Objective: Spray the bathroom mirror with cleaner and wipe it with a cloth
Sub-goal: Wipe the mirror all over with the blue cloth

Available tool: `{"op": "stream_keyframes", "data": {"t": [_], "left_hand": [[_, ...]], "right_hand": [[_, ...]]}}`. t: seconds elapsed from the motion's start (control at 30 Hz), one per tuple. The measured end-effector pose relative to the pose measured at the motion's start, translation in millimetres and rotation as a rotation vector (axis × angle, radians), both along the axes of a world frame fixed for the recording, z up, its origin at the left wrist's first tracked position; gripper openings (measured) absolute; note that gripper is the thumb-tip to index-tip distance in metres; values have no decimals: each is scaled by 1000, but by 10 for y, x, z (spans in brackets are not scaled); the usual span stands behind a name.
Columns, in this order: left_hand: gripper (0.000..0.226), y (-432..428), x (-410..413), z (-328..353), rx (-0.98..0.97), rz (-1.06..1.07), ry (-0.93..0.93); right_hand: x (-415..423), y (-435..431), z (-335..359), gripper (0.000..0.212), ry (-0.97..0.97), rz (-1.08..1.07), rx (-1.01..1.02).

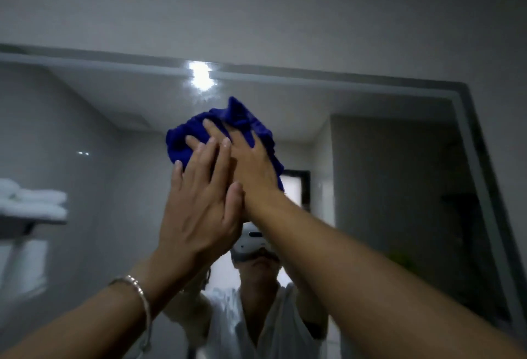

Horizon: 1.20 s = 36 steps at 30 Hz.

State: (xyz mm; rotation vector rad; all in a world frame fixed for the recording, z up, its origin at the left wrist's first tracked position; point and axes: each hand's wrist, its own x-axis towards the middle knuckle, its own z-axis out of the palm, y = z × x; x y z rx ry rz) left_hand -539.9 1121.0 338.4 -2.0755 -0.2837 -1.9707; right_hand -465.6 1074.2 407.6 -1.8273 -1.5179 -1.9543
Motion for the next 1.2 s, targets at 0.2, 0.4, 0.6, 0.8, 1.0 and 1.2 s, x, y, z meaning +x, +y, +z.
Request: {"op": "stream_keyframes", "data": {"t": [0.2, 0.4, 0.6, 0.8, 1.0, 1.2], "left_hand": [[60, 612, -769, -68, 123, 73, 71], [59, 985, -1197, -232, 75, 5, -9], [60, 1006, -1367, -418, 60, 80, 50], [59, 635, -1201, -747, 113, 148, 318], [61, 247, -1070, -1091, -29, 182, 412], [58, -565, -326, -1943, 30, 124, 518]], "right_hand": [[181, -158, 809, 60, 452, 107, 557], [-1071, 1129, 319, 59, 243, 129, 223], [-1134, 1228, -836, 63, 89, 166, 68], [-241, 262, -937, 64, 140, 119, 70], [671, -877, -922, 65, 439, -20, 349], [944, -1147, -2648, 67, 351, 17, 182]]}}
